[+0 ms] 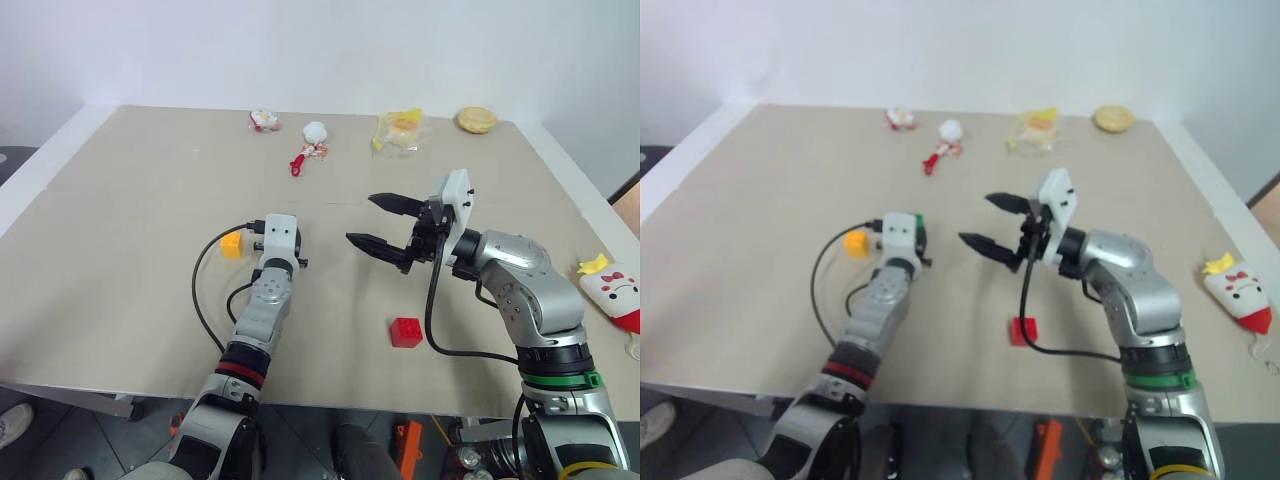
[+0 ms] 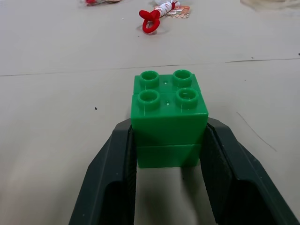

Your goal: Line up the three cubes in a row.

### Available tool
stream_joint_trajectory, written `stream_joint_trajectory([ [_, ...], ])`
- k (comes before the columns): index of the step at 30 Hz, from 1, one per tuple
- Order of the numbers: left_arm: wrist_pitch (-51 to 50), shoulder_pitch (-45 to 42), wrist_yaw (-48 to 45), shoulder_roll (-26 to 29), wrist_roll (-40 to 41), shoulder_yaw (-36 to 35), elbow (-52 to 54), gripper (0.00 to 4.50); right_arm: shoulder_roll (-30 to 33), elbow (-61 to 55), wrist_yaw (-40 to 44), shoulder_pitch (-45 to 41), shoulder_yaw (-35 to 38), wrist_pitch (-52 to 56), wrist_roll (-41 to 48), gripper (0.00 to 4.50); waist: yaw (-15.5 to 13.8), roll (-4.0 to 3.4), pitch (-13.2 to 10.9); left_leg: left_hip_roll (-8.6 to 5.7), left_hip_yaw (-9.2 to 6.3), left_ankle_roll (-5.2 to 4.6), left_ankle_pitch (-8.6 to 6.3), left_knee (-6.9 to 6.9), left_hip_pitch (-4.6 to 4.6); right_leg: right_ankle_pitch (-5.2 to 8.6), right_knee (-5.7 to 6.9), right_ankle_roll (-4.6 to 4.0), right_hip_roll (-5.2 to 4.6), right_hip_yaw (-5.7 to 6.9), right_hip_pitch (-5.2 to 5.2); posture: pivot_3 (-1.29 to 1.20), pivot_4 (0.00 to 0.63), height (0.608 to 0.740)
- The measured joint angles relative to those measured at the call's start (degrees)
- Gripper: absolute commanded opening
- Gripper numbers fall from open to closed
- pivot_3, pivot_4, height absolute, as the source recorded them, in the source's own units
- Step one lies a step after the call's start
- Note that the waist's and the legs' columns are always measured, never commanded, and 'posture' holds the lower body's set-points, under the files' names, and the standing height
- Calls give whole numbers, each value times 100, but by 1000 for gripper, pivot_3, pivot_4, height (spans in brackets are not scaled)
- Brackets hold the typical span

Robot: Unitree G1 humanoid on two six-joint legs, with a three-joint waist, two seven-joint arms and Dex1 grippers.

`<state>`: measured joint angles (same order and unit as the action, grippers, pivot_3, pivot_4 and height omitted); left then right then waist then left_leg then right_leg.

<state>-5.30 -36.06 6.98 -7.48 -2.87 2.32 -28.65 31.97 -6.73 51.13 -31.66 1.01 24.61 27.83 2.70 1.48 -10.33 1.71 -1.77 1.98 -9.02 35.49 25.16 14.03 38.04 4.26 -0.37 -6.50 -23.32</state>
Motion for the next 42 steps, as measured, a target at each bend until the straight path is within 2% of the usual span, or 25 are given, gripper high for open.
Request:
stream_joint_trajectory([
  [2,115,1,-440,52,162,12,26,1313,25,-59,48,40,0,17,13,4500,-1,0,0,0,0,0,0,0,1,1,0,-1,-1,0,0,0,150,740],
  [4,222,16,-1297,252,481,60,172,1313,208,-329,246,233,3,120,167,4500,-1,0,0,-1,1,2,-1,-4,3,5,0,-3,-1,0,-2,0,150,740],
  [9,273,22,-3820,1215,1322,249,615,1313,1016,-1066,905,733,304,566,826,4500,6,-1,0,2,-1,7,-4,-13,0,18,0,-11,-1,3,-4,0,150,740],
  [11,245,19,-5155,1756,1662,452,819,1313,1452,-1340,1221,1022,518,671,1044,4500,3,-1,0,3,-1,7,-5,-13,-2,22,0,-13,-1,6,-1,0,150,740],
  [14,228,17,-6429,2219,1880,693,940,1313,1738,-1461,1510,1307,651,684,1142,4500,4,-1,0,4,0,7,-5,-9,-4,23,0,-18,-2,6,0,0,150,740],
  [15,226,17,-6509,2245,1890,711,942,1313,1756,-1466,1522,1324,651,683,1143,4500,3,-1,0,5,-1,7,-5,-8,-4,23,0,-19,-2,6,0,0,150,740],
  [18,351,65,-8148,2786,1975,1191,1079,1313,2055,-1544,1794,1747,762,619,1125,4500,3,-1,0,7,3,7,-4,-5,-5,32,1,-44,-5,6,0,0,150,740],
  [22,536,197,-8610,2794,1908,1484,1096,1313,2114,-1587,1871,1986,887,490,1116,4500,2,-1,0,7,2,7,-4,-1,-3,33,0,-42,-6,6,1,0,150,740],
  [26,557,283,-8647,2651,1797,1625,1094,1313,2162,-1603,1878,2208,947,430,1087,4500,0,0,-1,7,1,6,-4,0,-2,32,1,-40,-5,7,1,0,150,740],
  [35,583,442,-8106,2391,1405,1772,1070,1313,2213,-1605,1803,2240,1051,393,1012,4500,3,0,-1,7,1,5,-3,3,-5,29,2,-38,-4,6,2,0,150,740],
  [42,370,577,-7921,2385,1394,1797,1249,1313,2214,-1606,1761,2215,1049,393,1008,4500,0,0,-1,6,1,5,-3,5,-4,28,2,-37,-5,6,4,0,150,740],
])
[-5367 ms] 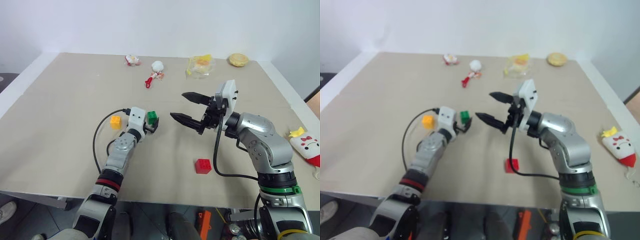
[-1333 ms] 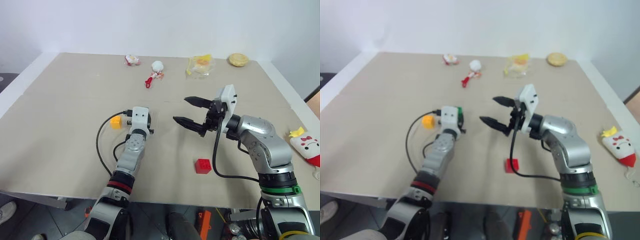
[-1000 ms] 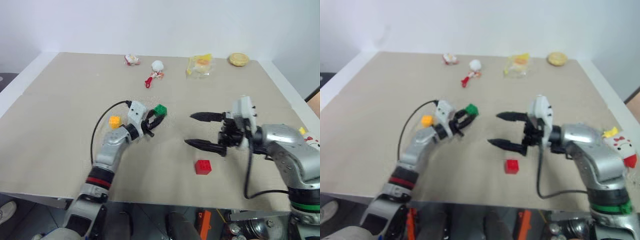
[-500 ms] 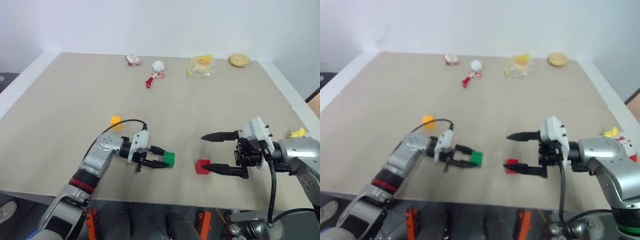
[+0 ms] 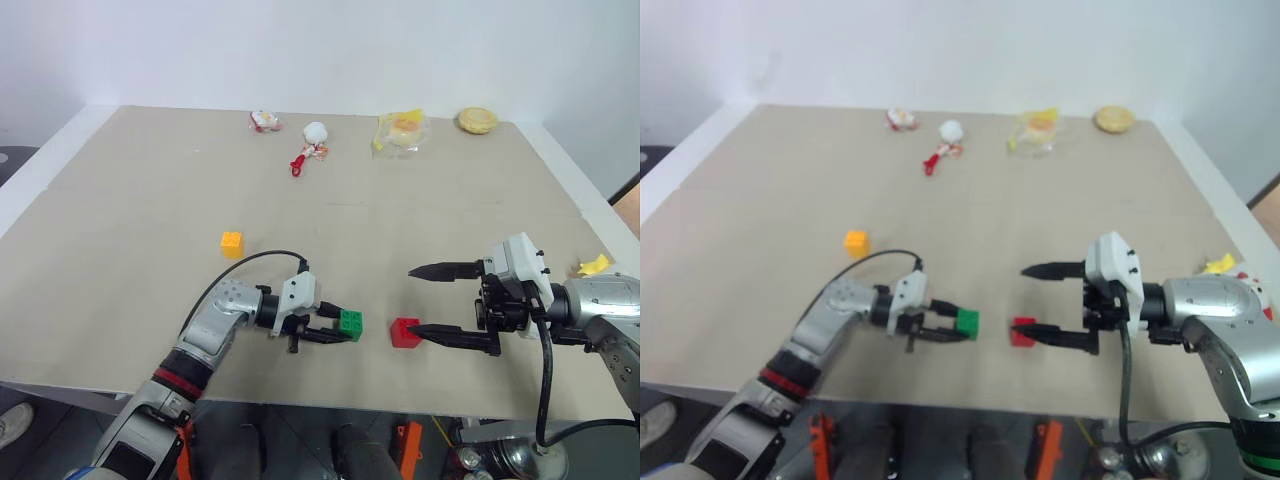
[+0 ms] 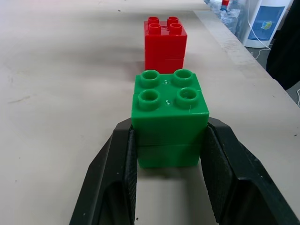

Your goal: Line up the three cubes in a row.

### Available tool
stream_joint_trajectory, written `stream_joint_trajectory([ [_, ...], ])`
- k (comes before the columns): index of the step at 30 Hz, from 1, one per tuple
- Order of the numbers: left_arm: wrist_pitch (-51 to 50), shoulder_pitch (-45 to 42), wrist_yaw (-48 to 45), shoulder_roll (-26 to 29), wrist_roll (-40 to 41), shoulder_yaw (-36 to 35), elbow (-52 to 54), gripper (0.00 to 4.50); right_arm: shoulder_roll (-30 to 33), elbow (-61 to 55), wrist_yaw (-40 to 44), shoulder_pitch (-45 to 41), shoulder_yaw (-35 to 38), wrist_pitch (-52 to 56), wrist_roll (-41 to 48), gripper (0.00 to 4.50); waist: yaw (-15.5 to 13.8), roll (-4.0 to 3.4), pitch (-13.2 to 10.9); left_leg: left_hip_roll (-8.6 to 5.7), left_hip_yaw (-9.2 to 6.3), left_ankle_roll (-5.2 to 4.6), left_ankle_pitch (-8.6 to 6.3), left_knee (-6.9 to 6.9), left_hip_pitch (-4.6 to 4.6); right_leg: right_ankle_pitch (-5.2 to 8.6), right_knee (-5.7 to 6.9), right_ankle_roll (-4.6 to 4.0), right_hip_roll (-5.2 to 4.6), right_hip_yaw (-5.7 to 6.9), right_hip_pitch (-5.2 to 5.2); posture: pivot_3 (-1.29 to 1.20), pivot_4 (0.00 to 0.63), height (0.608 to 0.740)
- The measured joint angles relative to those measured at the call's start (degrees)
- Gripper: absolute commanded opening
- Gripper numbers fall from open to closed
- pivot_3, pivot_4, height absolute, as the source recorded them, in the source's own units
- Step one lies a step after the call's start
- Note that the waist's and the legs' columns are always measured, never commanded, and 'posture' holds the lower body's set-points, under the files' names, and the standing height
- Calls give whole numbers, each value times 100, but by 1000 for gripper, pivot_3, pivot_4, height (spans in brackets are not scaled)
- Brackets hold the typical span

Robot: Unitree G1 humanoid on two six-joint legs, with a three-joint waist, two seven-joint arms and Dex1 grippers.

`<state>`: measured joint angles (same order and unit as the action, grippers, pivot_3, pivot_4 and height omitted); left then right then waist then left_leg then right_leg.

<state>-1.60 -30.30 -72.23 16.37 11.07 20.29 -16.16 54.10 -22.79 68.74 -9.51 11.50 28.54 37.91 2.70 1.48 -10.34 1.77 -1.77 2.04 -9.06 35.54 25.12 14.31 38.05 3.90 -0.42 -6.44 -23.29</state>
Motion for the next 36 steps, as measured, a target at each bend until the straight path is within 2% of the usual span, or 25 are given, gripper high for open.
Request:
stream_joint_trajectory([
  [2,-15,37,33,16,-1,4,60,1313,0,0,2,-3,-2,0,-1,4500,0,0,0,1,0,0,0,0,-1,0,0,-1,0,0,0,0,150,740],
  [4,-63,37,34,21,2,7,79,2361,0,1,2,-12,-7,1,-2,4500,0,0,0,0,0,0,0,0,-1,0,0,-1,0,0,0,0,150,740],
  [9,-338,51,39,43,34,4,163,4005,0,-1,-15,-76,-21,14,2,4500,1,0,0,0,0,0,0,0,0,0,0,-1,0,0,0,0,150,740],
  [11,-592,135,43,72,173,-28,415,4439,-1,-9,-31,-146,-32,52,25,4500,4,0,0,1,0,0,0,-1,0,0,0,0,0,0,-1,0,150,740],
  [16,-988,426,119,272,486,-208,1046,4439,-43,-98,-105,-229,-30,169,193,4500,2,0,0,4,-2,0,0,-2,-2,0,2,0,2,2,0,0,150,740],
  [19,-1234,587,380,276,699,-427,1427,4439,-338,-219,-443,-208,-19,205,273,4500,0,0,0,3,-2,0,0,0,-1,0,2,0,1,2,1,0,150,740],
  [24,-1766,971,1285,156,1076,-1013,2264,4439,-1291,-653,-1602,13,9,229,338,4500,8,1,1,9,0,0,0,1,-5,-14,3,19,2,2,2,0,150,740],
  [26,-1814,1006,1405,138,1091,-1050,2324,4439,-1354,-654,-1752,12,-3,240,327,4500,3,-2,1,6,-1,0,0,2,-2,-14,3,19,1,2,2,0,150,740],
  [27,-1892,1191,1705,69,1118,-1196,2504,4439,-1517,-697,-2070,2,-12,254,270,4500,2,-1,2,6,0,-2,2,3,-5,-11,3,11,1,1,4,0,150,740],
  [29,-2028,1655,2866,-272,1020,-1644,2788,4439,-1935,-861,-2760,-87,-241,366,170,4500,4,0,2,9,1,-4,3,7,-6,-12,3,-4,2,1,4,0,150,740],
  [36,-2058,1850,4606,-604,610,-2194,2972,4439,-2139,-1020,-3059,-635,-580,543,246,4500,0,2,2,6,2,-8,8,12,-4,-21,2,-2,1,1,6,0,150,740],
])
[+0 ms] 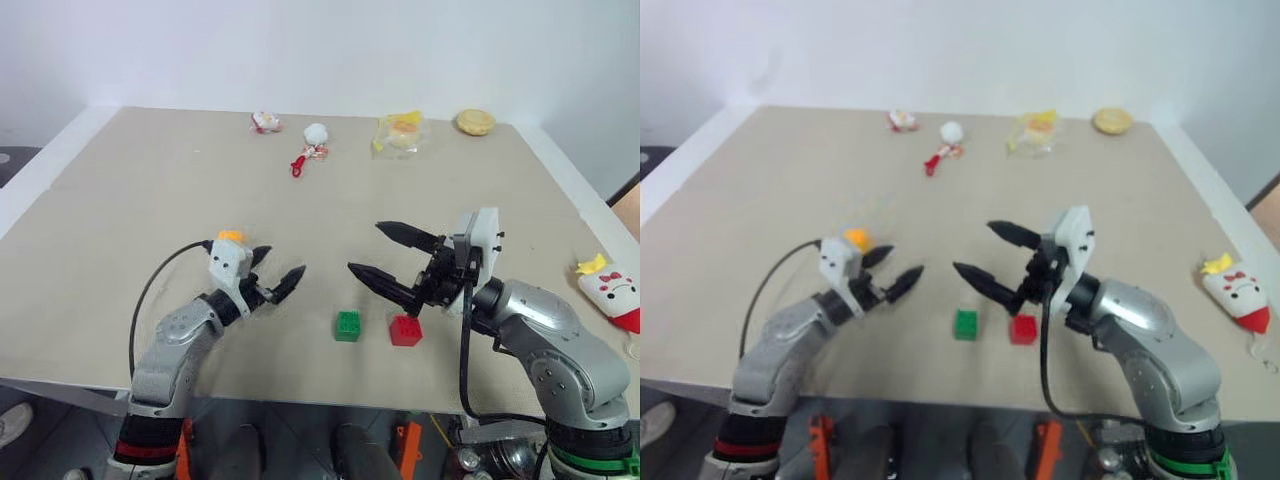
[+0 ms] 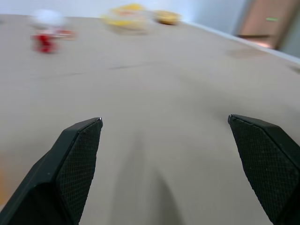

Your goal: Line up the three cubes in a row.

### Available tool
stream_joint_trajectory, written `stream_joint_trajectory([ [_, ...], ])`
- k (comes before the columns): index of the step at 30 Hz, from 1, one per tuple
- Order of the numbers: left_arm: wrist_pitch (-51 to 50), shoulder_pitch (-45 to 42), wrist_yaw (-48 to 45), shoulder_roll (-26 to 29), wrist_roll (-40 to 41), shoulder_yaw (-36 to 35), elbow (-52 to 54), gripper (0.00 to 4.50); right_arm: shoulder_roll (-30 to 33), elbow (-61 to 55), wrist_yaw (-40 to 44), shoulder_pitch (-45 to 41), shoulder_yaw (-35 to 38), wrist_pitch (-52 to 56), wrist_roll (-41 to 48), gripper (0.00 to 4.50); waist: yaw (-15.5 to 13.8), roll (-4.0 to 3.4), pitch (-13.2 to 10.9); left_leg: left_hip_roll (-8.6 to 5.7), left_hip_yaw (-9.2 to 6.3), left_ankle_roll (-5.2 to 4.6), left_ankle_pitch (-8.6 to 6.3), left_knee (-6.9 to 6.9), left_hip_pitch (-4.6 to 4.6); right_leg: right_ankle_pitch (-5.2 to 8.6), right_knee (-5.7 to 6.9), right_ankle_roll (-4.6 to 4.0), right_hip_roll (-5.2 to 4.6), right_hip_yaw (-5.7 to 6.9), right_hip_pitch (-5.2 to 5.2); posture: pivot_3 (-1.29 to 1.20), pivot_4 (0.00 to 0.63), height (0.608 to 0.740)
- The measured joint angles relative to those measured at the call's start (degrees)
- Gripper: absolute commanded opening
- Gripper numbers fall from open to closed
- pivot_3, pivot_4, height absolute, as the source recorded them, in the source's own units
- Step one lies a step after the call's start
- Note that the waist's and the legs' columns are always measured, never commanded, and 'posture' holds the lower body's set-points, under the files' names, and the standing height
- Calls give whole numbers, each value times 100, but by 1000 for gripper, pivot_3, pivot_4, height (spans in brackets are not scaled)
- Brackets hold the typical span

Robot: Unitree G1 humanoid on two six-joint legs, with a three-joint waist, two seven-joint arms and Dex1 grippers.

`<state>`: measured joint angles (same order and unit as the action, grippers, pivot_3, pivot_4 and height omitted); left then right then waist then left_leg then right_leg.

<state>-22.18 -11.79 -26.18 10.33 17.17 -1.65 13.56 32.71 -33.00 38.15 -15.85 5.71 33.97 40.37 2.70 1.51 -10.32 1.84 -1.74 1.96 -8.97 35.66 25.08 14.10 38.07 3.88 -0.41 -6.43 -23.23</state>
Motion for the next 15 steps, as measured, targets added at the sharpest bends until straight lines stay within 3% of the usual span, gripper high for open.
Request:
stream_joint_trajectory([
  [15,564,-99,1505,-362,-613,-377,-674,4439,37,352,442,-725,-553,-29,-195,4500,-9,4,2,-1,-1,0,0,-2,2,0,-1,0,0,2,0,0,150,740],
])
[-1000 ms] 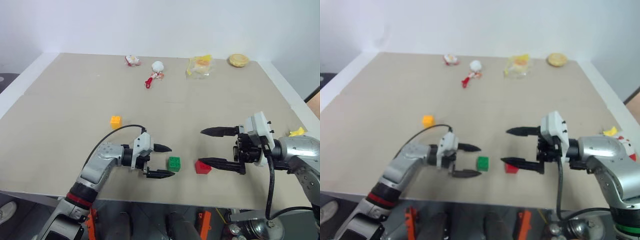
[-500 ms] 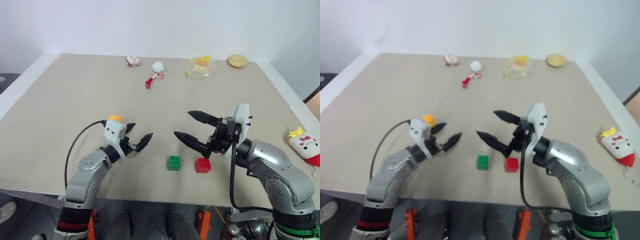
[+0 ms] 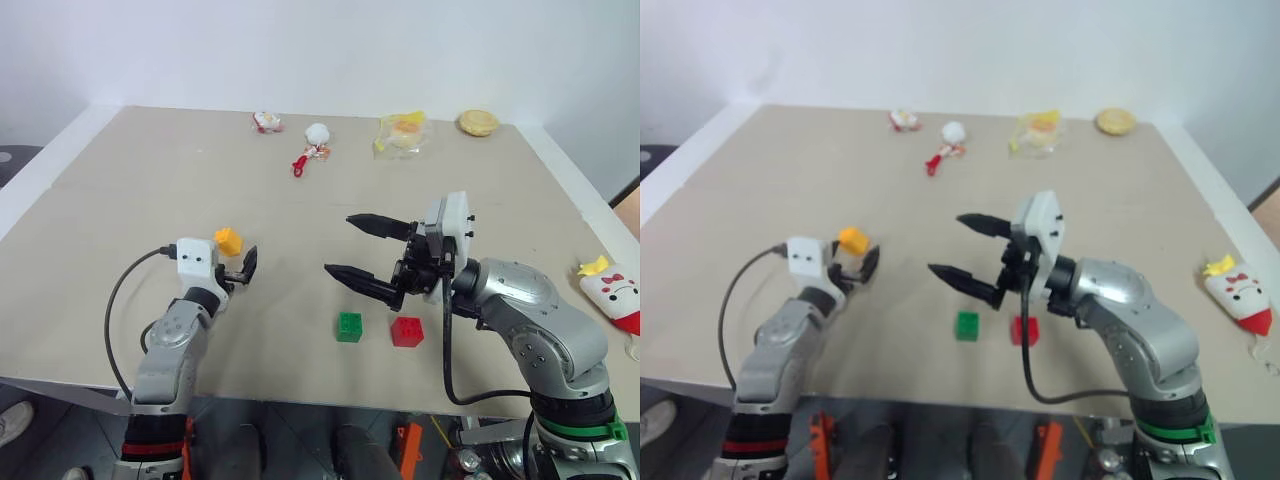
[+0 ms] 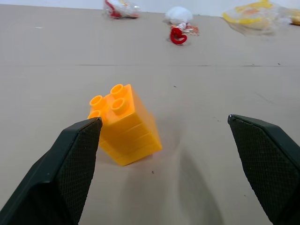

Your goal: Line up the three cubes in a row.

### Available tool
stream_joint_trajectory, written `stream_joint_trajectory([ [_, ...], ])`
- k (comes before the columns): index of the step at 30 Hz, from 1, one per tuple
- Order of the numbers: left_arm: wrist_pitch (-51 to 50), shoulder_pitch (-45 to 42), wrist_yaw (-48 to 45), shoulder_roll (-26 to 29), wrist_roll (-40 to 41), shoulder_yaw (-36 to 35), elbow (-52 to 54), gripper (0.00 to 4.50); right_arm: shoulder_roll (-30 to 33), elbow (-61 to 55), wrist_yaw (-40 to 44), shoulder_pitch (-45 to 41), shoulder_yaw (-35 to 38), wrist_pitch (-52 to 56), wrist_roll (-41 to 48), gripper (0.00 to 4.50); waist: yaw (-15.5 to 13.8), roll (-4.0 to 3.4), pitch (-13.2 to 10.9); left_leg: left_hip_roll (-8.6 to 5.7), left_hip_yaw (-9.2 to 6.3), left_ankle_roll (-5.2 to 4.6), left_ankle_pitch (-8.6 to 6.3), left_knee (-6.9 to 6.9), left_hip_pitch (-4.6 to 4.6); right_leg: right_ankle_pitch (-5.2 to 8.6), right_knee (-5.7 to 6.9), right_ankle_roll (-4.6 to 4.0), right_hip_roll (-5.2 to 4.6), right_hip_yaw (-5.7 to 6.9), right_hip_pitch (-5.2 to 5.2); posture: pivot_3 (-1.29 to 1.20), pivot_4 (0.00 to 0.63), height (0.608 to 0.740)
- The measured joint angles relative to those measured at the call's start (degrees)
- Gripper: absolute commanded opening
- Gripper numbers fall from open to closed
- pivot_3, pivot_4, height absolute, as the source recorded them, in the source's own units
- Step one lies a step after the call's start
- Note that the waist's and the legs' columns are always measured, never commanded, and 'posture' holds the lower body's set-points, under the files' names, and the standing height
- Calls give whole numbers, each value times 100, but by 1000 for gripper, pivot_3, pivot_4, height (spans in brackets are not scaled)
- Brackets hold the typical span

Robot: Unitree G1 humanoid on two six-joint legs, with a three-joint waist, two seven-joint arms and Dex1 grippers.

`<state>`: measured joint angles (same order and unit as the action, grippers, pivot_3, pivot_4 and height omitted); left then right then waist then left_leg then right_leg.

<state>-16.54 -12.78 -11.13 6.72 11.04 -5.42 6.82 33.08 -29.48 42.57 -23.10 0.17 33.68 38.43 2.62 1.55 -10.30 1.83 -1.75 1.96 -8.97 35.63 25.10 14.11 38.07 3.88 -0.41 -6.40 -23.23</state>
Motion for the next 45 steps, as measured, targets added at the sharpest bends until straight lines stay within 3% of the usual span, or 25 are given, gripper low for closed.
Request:
stream_joint_trajectory([
  [16,161,-155,91,-240,-61,222,-127,4439,-68,0,-13,-11,-22,1,-6,4500,1,0,0,-1,0,1,0,-2,-1,0,0,0,0,-1,-1,0,150,740],
  [28,-256,439,105,-239,-72,332,328,4439,-37,71,70,-67,3,1,-1,4500,4,3,-2,-1,0,1,0,-8,4,4,-1,-5,0,-1,-9,0,150,740],
  [45,316,302,292,-250,-24,96,639,4439,-80,122,99,-128,1,1,66,4500,4,6,-4,0,1,2,-1,-11,4,7,-3,-6,0,0,-10,0,150,740],
])
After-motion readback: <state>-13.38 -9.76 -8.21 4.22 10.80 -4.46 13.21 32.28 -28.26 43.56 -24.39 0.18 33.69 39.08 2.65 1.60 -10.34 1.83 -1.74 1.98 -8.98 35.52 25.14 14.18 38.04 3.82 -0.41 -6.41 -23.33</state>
